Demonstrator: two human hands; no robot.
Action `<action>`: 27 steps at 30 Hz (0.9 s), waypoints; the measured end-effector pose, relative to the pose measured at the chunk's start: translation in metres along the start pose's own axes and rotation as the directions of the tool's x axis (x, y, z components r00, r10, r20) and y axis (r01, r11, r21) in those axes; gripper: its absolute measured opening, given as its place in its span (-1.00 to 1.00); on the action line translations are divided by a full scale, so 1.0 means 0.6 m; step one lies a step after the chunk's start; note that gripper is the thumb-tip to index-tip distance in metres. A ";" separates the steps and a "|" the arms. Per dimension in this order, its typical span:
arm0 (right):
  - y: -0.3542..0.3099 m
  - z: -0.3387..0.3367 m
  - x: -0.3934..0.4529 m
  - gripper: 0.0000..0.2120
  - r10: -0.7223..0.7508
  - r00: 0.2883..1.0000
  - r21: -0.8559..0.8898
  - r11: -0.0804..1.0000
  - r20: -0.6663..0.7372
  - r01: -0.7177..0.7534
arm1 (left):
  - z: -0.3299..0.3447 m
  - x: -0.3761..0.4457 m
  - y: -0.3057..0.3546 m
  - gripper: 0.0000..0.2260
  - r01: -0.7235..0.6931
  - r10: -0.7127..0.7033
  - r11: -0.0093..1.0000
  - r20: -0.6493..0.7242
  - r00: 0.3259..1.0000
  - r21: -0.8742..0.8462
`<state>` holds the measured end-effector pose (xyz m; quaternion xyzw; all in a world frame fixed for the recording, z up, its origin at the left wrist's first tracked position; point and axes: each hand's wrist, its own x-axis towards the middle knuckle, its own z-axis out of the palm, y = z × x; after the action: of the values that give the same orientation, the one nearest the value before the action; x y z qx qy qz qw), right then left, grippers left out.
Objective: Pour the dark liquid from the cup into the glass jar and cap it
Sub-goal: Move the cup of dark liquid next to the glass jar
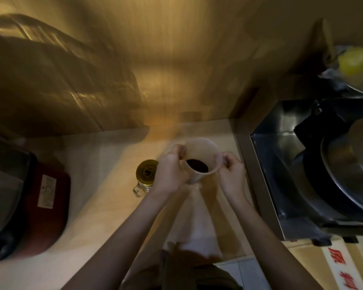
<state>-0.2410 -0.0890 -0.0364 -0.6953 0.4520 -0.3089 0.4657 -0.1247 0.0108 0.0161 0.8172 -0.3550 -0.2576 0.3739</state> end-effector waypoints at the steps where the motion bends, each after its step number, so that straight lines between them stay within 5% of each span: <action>1: 0.008 -0.007 -0.012 -0.84 0.011 1.000 -0.001 1.000 -0.014 -0.011 | 0.009 -0.010 -0.004 -0.51 0.010 -0.010 1.000 0.015 1.000 -0.018; 16: 0.099 -0.064 -0.152 -0.88 0.113 0.990 -0.119 0.985 -0.085 -0.123 | 0.106 -0.108 -0.051 -0.50 0.129 -0.096 0.977 0.193 0.977 -0.167; 27: 0.097 -0.081 -0.164 -0.83 0.232 0.970 -0.082 0.971 0.068 -0.226 | 0.104 -0.124 -0.059 -0.39 0.118 -0.088 0.984 0.207 0.974 -0.136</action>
<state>-0.3415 -0.0256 -0.0730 -0.6666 0.5219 -0.2093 0.4894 -0.1997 0.0582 -0.0369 0.7744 -0.3279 -0.3833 0.3819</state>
